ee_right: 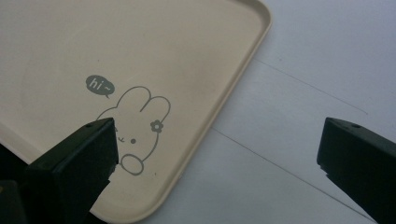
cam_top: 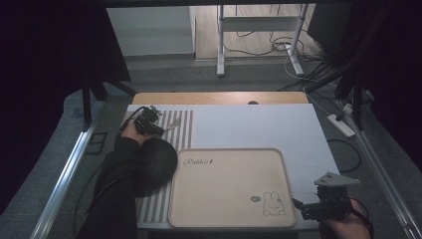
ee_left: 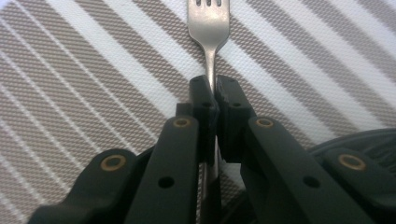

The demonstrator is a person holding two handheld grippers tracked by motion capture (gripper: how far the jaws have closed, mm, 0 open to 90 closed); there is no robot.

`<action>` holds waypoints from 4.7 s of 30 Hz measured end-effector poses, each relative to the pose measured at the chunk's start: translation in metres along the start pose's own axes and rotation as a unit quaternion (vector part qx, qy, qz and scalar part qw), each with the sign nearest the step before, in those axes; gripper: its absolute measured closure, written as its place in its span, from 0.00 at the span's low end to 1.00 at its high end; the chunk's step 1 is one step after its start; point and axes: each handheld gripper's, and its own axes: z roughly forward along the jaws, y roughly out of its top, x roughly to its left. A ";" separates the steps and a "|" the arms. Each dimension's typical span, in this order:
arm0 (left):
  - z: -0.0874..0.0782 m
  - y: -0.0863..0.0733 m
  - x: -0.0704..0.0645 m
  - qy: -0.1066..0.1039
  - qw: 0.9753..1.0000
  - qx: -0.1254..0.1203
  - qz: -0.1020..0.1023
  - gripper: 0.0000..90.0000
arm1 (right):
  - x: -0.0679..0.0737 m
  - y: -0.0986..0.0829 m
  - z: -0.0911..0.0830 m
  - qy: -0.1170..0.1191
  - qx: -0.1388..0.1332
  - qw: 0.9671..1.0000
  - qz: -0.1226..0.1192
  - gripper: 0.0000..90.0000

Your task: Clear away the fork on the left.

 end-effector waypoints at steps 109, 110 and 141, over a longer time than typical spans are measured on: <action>-0.060 -0.040 -0.202 -0.102 0.994 -0.001 -0.034 0.96 | -0.012 0.000 -0.002 0.001 -0.032 0.999 0.013 0.00; -0.060 -0.040 -0.202 -0.102 0.994 -0.001 -0.034 0.96 | -0.012 0.001 -0.002 0.001 -0.032 0.999 0.013 0.00; -0.024 -0.015 -0.250 -0.093 0.996 -0.003 0.003 0.86 | -0.010 0.001 -0.001 0.002 -0.026 1.000 0.003 0.00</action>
